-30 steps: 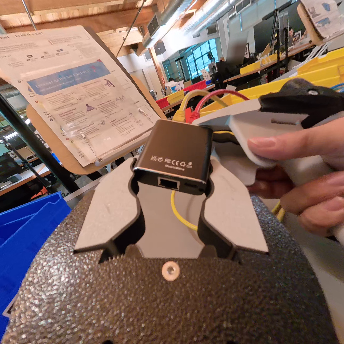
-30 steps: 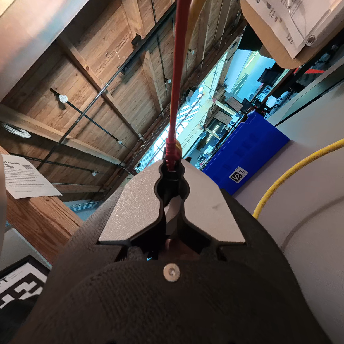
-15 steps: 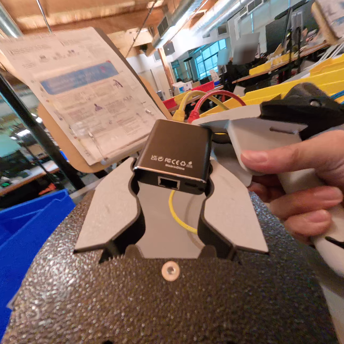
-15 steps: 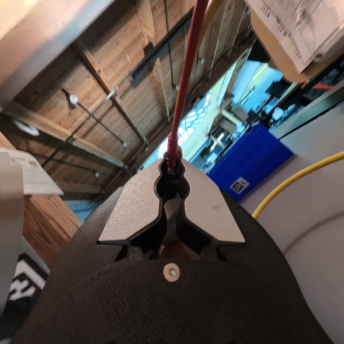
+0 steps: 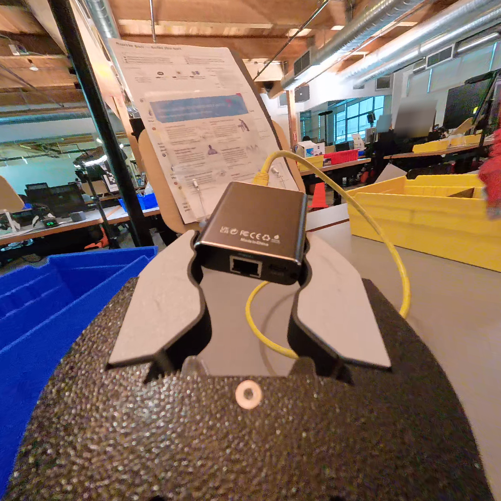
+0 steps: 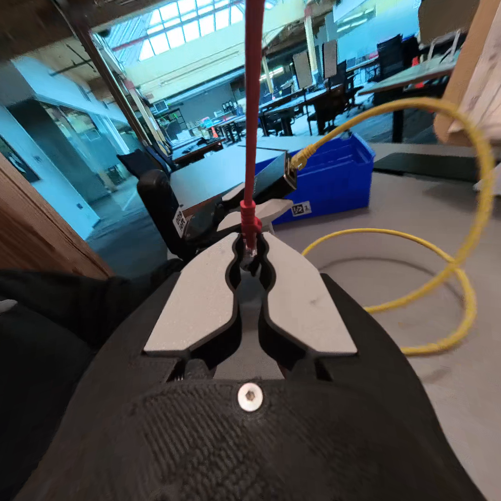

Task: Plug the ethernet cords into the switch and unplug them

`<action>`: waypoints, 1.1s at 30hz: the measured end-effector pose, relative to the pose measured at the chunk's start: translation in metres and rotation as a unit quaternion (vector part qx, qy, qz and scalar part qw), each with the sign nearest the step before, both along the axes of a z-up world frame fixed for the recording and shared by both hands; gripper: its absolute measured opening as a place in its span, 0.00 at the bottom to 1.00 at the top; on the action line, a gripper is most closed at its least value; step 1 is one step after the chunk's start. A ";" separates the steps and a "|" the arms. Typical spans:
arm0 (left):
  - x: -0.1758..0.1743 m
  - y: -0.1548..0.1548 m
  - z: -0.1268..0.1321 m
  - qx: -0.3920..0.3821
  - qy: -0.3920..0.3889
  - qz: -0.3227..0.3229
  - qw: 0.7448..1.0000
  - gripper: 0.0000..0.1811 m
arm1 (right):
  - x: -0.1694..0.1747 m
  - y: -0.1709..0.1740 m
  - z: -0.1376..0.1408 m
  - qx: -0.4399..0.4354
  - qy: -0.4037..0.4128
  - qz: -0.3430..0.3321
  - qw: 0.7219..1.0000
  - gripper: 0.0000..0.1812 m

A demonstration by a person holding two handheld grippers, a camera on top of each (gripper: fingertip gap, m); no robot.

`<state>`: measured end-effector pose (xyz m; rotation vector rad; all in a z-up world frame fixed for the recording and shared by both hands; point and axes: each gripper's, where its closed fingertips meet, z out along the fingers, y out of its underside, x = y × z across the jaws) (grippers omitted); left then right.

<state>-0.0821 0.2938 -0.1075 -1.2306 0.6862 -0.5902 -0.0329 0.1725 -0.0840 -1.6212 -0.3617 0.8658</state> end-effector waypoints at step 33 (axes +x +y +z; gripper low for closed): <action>0.005 0.001 -0.025 -0.037 0.018 -0.028 0.999 0.38 | 0.291 -0.009 -0.097 -0.348 -0.084 -0.216 0.908 0.25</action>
